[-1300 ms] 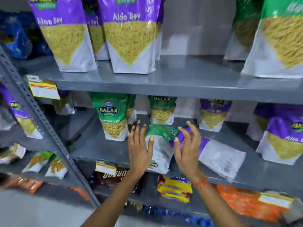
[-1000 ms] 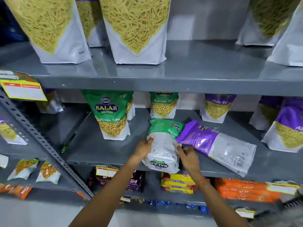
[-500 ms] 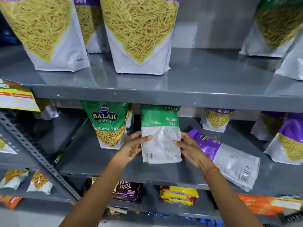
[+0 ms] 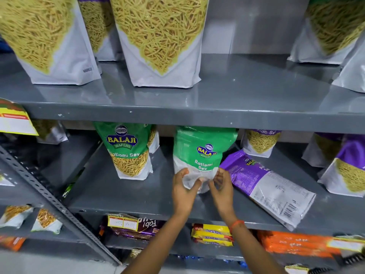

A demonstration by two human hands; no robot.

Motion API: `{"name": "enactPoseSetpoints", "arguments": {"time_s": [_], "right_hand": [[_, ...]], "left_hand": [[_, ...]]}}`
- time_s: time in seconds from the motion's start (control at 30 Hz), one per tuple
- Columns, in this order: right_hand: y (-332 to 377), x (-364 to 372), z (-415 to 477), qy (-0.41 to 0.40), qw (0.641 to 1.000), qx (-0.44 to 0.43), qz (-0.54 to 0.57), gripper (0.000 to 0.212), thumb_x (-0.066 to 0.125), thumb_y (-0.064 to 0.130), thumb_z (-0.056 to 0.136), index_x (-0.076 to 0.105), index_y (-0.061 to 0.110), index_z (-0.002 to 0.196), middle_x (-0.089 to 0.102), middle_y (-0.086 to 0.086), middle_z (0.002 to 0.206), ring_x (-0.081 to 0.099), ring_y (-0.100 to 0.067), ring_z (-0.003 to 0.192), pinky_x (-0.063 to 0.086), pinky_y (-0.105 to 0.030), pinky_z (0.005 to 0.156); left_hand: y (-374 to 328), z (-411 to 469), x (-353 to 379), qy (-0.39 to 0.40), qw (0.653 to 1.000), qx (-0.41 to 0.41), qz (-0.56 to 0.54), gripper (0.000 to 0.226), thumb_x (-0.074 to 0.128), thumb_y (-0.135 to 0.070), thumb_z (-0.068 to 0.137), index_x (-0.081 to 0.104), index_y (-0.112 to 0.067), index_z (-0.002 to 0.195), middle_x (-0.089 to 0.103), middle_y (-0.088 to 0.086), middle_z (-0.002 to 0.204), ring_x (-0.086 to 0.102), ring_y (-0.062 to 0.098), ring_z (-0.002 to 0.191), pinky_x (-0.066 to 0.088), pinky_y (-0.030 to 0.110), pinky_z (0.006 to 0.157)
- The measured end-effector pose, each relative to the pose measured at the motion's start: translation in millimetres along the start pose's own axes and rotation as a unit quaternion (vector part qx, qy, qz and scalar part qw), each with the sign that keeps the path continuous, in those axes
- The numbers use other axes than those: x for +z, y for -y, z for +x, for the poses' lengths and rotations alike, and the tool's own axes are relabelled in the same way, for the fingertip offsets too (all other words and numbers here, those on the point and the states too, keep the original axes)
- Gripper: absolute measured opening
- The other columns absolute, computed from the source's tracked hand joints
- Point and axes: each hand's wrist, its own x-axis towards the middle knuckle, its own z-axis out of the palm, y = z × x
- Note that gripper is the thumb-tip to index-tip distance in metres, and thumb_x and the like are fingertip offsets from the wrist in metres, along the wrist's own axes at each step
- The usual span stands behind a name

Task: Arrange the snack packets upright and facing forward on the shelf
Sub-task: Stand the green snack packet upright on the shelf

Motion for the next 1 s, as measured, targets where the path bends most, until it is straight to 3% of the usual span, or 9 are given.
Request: {"name": "enactPoseSetpoints", "arguments": {"time_s": [0.1,0.23,0.33,0.43,0.57,0.67,0.77,0.9,1.0], "right_hand": [[-5,15,-33,-0.016,0.997,-0.055,-0.046,0.045,0.045,0.003,0.078,0.052,0.04,0.103,0.06,-0.007,0.1,0.059,-0.016,0.095,0.047,-0.025,0.086],[3,35,-51,0.059,0.992,-0.11,-0.03,0.044,0.038,0.001,0.079,0.057,0.022,0.113,0.061,0.006,0.111,0.057,-0.004,0.106,0.045,-0.02,0.096],[2,21,-37,0.016,0.997,-0.075,-0.022,0.048,0.04,0.0,0.074,0.057,0.019,0.115,0.058,0.005,0.112,0.057,-0.013,0.107,0.048,-0.03,0.094],[16,3,-1,-0.011,1.0,-0.001,0.018,0.059,0.048,0.006,0.076,0.037,0.008,0.134,0.042,-0.008,0.137,0.043,-0.015,0.125,0.042,-0.025,0.101],[28,-6,46,0.119,0.99,0.076,0.019,0.08,0.059,0.003,0.085,0.009,0.017,0.146,0.012,-0.002,0.157,0.018,-0.01,0.137,0.022,-0.028,0.109],[28,-2,50,0.166,0.983,0.083,0.009,0.06,0.057,0.001,0.085,0.031,0.017,0.136,0.041,-0.006,0.14,0.039,-0.017,0.128,0.037,-0.028,0.104],[20,6,34,0.106,0.991,0.078,0.017,0.054,0.06,-0.003,0.082,0.037,0.014,0.128,0.05,-0.001,0.12,0.047,-0.018,0.12,0.049,-0.016,0.089],[11,10,27,0.082,0.995,0.06,-0.003,0.059,0.063,0.006,0.082,0.035,0.015,0.133,0.047,-0.005,0.134,0.043,-0.023,0.13,0.041,-0.038,0.106],[23,7,22,0.0,0.997,0.002,-0.072,0.057,0.057,0.014,0.085,0.033,0.013,0.136,0.04,-0.01,0.143,0.036,-0.017,0.132,0.037,-0.045,0.111]], "left_hand": [[-9,-4,8,0.0,0.997,-0.041,-0.069,0.068,0.078,-0.035,0.064,0.047,-0.011,0.12,0.058,-0.003,0.112,0.057,0.01,0.104,0.045,0.019,0.093],[-2,15,-1,-0.004,0.995,-0.047,-0.088,0.06,0.082,-0.033,0.059,0.053,-0.013,0.108,0.065,0.007,0.106,0.065,0.019,0.097,0.053,0.031,0.089],[3,28,-14,0.02,0.996,-0.034,-0.086,0.038,0.074,-0.021,0.075,0.059,-0.009,0.108,0.066,0.018,0.111,0.065,0.02,0.097,0.054,0.03,0.087],[8,40,-28,0.051,0.989,-0.052,-0.127,0.032,0.062,-0.006,0.084,0.048,-0.007,0.114,0.064,0.005,0.111,0.062,0.018,0.103,0.052,0.018,0.086],[10,58,-38,0.104,0.975,-0.112,-0.162,0.026,0.049,-0.021,0.093,0.05,-0.015,0.118,0.059,0.004,0.126,0.051,0.022,0.122,0.039,0.041,0.106],[1,68,-39,0.095,0.966,-0.147,-0.192,0.026,0.042,-0.022,0.096,0.046,-0.022,0.122,0.054,0.0,0.13,0.047,0.02,0.125,0.035,0.042,0.11],[-1,78,-40,0.087,0.965,-0.152,-0.198,0.038,0.041,-0.022,0.097,0.042,-0.012,0.133,0.046,0.01,0.143,0.044,0.026,0.131,0.031,0.049,0.114],[-3,68,-37,0.076,0.977,-0.115,-0.165,0.029,0.038,-0.022,0.098,0.044,-0.02,0.126,0.042,0.012,0.146,0.045,0.02,0.128,0.034,0.041,0.112],[5,43,-29,0.029,0.998,0.009,-0.047,0.055,0.034,-0.029,0.098,0.01,-0.022,0.147,0.012,0.001,0.159,0.017,0.013,0.145,0.019,0.036,0.12]]}}
